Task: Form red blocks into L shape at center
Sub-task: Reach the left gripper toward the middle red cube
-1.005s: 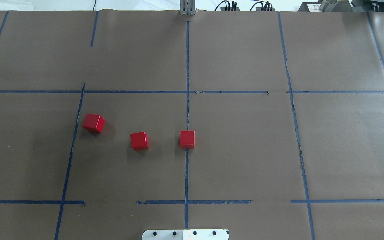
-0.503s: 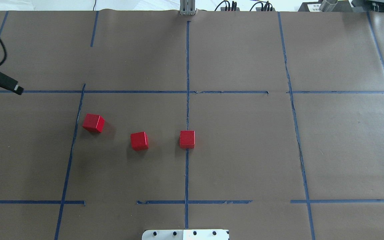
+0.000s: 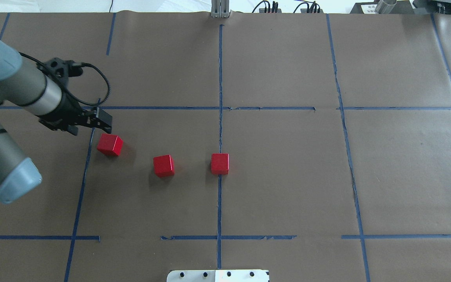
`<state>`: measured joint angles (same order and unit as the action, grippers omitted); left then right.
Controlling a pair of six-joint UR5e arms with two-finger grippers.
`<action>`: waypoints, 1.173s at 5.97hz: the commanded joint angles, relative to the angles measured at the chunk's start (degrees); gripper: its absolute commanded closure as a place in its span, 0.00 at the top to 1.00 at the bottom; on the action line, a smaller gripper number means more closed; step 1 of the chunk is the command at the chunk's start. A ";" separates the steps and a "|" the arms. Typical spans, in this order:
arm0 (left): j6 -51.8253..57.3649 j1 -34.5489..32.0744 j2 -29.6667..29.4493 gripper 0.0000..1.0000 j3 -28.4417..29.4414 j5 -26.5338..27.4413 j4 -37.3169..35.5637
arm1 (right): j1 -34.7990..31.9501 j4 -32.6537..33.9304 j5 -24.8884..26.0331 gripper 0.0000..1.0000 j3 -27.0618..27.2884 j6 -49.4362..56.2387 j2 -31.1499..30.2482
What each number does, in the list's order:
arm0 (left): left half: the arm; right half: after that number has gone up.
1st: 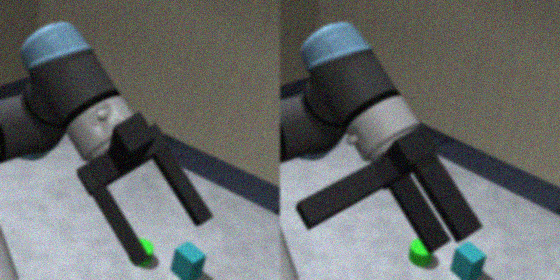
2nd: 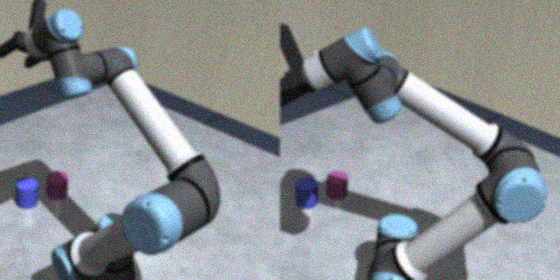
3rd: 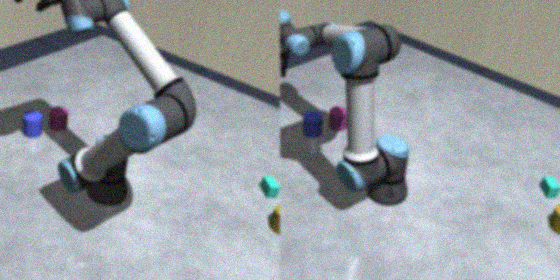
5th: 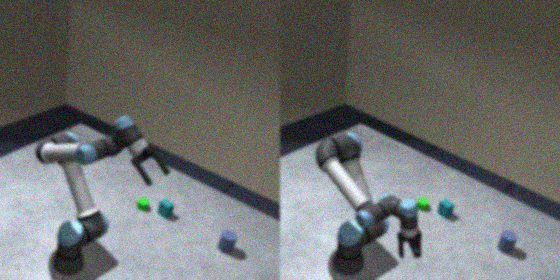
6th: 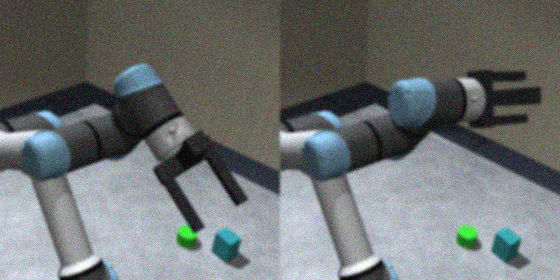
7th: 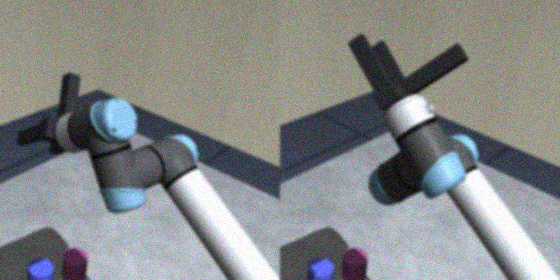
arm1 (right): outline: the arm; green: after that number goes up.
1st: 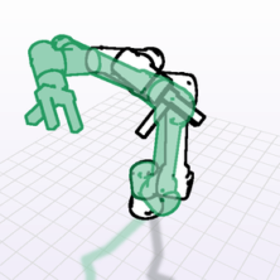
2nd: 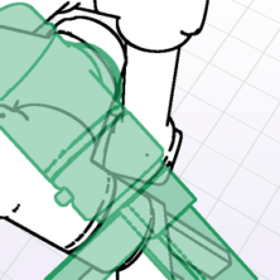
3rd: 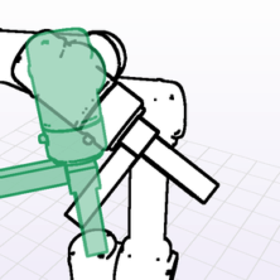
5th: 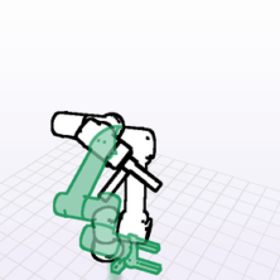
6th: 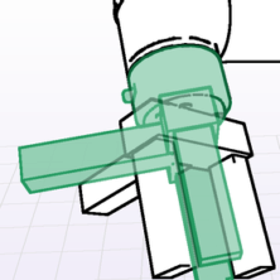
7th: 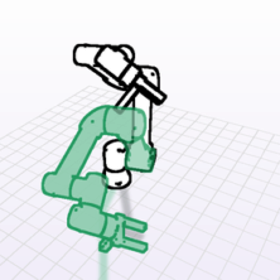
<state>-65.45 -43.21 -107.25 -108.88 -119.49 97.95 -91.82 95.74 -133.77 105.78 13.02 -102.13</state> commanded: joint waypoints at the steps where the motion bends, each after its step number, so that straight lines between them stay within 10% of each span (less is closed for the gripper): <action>1: -17.91 11.61 -6.18 1.00 2.42 10.84 -0.22 | 0.07 0.06 0.00 1.00 -0.05 0.08 0.00; 7: -20.42 14.73 -12.01 1.00 11.83 11.29 0.39 | 0.07 0.06 0.00 1.00 -0.14 0.25 0.00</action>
<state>-85.97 -28.56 -118.52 -99.04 -108.20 98.09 -91.76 95.80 -133.77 105.65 13.23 -102.13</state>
